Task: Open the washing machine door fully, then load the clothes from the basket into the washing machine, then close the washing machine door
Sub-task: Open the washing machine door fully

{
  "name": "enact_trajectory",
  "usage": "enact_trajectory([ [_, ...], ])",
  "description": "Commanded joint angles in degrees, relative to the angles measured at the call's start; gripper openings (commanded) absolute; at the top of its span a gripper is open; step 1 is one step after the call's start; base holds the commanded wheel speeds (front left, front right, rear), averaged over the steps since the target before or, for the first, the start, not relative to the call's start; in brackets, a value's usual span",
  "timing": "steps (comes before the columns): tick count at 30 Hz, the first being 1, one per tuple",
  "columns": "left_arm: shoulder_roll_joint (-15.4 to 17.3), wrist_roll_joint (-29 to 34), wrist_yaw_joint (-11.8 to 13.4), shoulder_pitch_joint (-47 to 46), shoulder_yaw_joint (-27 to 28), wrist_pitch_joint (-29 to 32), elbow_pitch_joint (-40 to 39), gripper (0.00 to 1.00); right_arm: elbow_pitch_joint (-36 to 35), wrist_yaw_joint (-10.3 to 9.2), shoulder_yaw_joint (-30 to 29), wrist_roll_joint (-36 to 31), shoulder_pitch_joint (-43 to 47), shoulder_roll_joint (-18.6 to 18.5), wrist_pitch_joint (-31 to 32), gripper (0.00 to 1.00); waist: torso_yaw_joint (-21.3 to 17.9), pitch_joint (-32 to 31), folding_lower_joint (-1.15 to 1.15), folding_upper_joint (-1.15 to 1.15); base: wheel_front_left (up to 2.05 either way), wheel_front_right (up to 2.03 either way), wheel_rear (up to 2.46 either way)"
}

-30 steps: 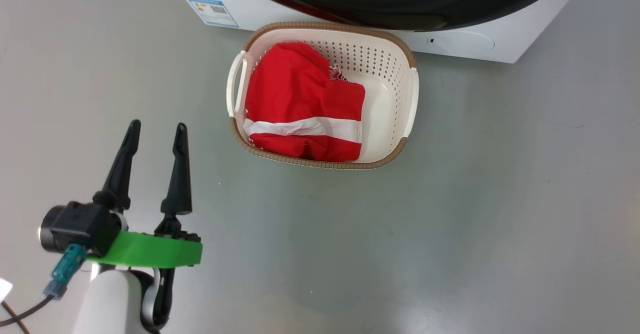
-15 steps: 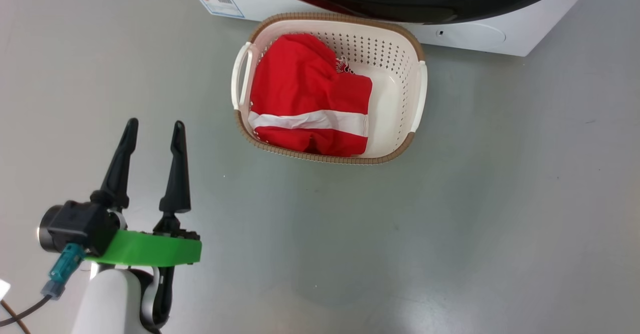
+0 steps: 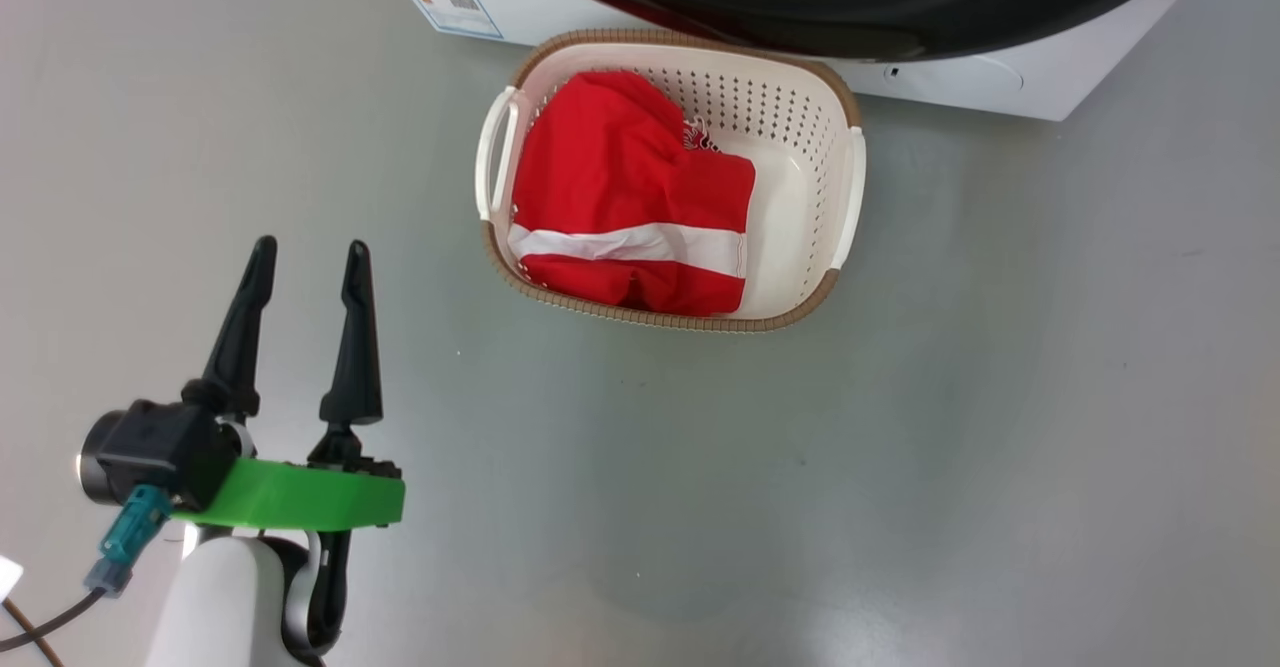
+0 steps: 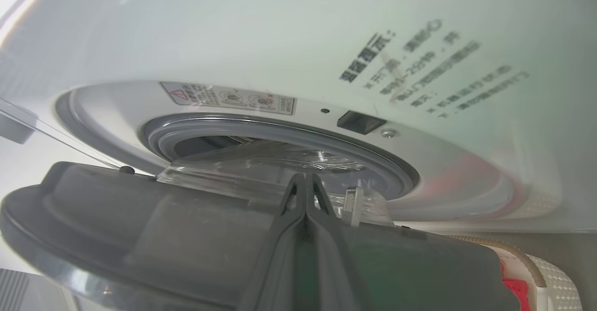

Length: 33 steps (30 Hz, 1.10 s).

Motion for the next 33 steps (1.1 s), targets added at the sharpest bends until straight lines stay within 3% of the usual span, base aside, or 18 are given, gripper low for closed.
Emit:
enact_trajectory([
  [1,1.3,-0.4,0.4,-0.6,1.8,-0.3,-1.0,1.0,-1.4,0.09,0.8,1.0,-0.3,1.2,1.7,0.0,0.2,-0.7,0.0,0.0,0.0,0.0,0.0],
  [33,1.3,1.4,-0.2,3.4,4.0,-0.3,0.7,1.0,-4.4,0.09,2.6,2.4,12.5,5.2,9.6,0.0,-2.9,-8.9,0.0,0.0,0.0,0.0,0.0],
])
